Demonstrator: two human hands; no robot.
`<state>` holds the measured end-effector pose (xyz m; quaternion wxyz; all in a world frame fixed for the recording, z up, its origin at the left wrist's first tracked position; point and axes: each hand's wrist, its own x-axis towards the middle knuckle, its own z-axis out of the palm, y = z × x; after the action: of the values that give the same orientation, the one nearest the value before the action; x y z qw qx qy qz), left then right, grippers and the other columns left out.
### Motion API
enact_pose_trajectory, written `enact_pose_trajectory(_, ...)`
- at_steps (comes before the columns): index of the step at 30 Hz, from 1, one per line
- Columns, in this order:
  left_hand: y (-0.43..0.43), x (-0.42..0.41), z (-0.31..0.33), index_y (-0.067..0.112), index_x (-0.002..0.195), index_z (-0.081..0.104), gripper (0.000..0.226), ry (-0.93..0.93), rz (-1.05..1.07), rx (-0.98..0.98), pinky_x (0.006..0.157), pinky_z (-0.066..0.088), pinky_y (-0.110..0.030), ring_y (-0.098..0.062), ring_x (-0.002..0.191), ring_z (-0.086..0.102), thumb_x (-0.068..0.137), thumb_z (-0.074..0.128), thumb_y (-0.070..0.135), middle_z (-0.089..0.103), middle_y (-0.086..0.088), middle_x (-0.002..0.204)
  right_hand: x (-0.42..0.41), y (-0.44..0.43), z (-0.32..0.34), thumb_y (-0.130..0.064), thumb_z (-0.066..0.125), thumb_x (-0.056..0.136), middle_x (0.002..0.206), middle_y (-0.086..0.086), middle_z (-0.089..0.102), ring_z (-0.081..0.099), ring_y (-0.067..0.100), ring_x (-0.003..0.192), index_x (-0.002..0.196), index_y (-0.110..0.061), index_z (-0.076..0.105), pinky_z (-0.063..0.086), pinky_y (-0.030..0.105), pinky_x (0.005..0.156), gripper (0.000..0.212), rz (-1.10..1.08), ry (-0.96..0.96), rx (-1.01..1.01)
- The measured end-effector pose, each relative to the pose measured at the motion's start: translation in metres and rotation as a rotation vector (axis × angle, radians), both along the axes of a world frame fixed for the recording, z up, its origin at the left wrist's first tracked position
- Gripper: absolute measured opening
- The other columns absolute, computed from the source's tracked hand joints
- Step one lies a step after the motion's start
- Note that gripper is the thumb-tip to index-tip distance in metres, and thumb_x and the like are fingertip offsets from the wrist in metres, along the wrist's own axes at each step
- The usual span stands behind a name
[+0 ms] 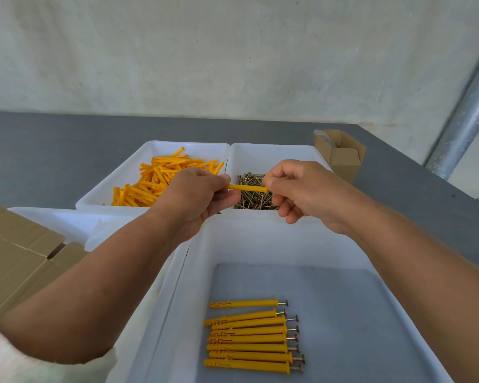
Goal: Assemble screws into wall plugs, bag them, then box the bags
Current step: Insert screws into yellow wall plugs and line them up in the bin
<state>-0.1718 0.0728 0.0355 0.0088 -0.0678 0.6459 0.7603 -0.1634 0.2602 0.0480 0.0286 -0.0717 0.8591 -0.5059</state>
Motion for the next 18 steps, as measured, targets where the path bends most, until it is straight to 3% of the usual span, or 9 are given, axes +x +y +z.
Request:
enact_pose_trajectory(3,-0.001,0.001,0.0,0.005,0.078,0.053,0.017,0.025,-0.014,-0.059,0.053,0.057,-0.024,-0.016,0.059,0.071,0.093,0.062,0.006,0.065,-0.01,0.066,0.004,0.002,0.004,-0.026,0.068,0.09,0.074,0.002,0.07,0.066,0.01,0.056,0.09,-0.019,0.071,0.052,0.021,0.053,0.007,0.094,0.003,0.15)
enact_pose_trajectory(6,-0.005,-0.002,-0.002,0.011,0.075,0.053,0.022,0.103,0.026,-0.286,0.06,0.061,-0.031,-0.014,0.062,0.07,0.092,0.066,0.018,0.067,-0.006,0.067,0.012,0.005,0.008,-0.02,0.066,0.091,0.076,0.005,0.072,0.07,0.013,0.06,0.089,-0.019,0.069,0.054,0.022,0.055,0.004,0.27,-0.113,0.322)
enact_pose_trajectory(9,-0.018,-0.01,-0.009,0.015,0.078,0.056,0.02,0.229,0.207,-0.708,0.064,0.055,-0.031,-0.015,0.071,0.065,0.088,0.065,0.03,0.067,-0.002,0.075,0.019,0.001,0.004,-0.019,0.064,0.093,0.081,0.008,0.072,0.07,0.016,0.063,0.095,-0.018,0.068,0.058,0.025,0.058,0.004,0.426,-0.276,0.548)
enact_pose_trajectory(12,-0.03,-0.014,-0.016,0.019,0.079,0.058,0.018,0.303,0.318,-1.126,0.053,0.033,-0.025,-0.007,0.065,0.047,0.088,0.059,0.034,0.059,0.006,0.068,0.022,-0.007,-0.009,-0.017,0.061,0.096,0.079,0.008,0.068,0.067,0.018,0.06,0.099,-0.014,0.065,0.059,0.027,0.06,0.006,0.494,-0.389,0.759)
enact_pose_trajectory(15,-0.036,-0.018,-0.024,0.015,0.077,0.06,0.026,0.265,0.281,-1.305,0.052,0.026,-0.028,-0.016,0.066,0.043,0.091,0.054,0.037,0.052,0.004,0.068,0.023,-0.013,-0.022,-0.016,0.058,0.097,0.08,0.01,0.065,0.064,0.021,0.062,0.091,-0.016,0.059,0.058,0.028,0.061,0.006,0.517,-0.461,0.871)
enact_pose_trajectory(18,-0.039,-0.022,-0.032,0.012,0.071,0.058,0.04,0.218,0.205,-1.392,0.058,0.03,-0.031,-0.024,0.075,0.05,0.094,0.049,0.042,0.052,0.0,0.069,0.022,-0.016,-0.032,-0.018,0.059,0.098,0.083,0.011,0.065,0.064,0.02,0.061,0.088,-0.017,0.056,0.058,0.028,0.061,0.01,0.529,-0.483,0.914)
